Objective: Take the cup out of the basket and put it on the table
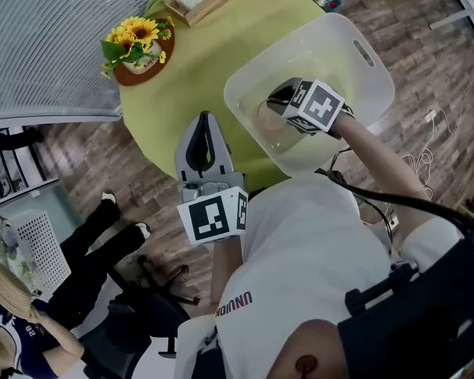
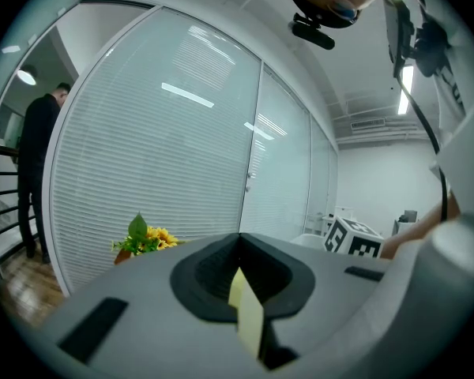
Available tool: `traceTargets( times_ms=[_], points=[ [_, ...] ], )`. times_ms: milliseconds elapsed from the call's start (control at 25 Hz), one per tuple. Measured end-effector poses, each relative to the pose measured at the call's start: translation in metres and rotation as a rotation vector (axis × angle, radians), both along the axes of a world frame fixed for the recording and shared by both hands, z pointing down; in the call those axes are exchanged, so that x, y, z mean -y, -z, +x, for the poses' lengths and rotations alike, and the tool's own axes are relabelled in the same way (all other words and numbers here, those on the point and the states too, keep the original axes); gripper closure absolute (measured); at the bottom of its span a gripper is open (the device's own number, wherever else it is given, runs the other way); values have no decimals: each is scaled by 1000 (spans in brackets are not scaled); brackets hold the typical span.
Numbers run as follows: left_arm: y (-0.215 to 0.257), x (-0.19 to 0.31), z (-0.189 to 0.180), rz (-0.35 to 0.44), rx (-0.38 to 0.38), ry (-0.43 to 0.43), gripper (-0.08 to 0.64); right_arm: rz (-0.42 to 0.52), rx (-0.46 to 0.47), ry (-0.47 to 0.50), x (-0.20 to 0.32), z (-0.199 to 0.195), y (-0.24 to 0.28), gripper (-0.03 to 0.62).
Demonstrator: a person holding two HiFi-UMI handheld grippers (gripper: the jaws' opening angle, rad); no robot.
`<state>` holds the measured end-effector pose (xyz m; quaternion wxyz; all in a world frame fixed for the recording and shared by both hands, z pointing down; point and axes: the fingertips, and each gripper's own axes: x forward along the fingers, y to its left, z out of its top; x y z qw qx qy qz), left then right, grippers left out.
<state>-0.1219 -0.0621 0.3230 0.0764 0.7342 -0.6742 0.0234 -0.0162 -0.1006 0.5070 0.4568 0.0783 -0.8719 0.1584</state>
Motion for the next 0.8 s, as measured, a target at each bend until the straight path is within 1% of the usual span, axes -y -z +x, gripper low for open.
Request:
traceTargets(
  times_ms=[800],
  points=[
    [1, 2, 8, 5, 15, -24, 549, 90, 102, -52, 6, 9, 33, 557]
  ],
)
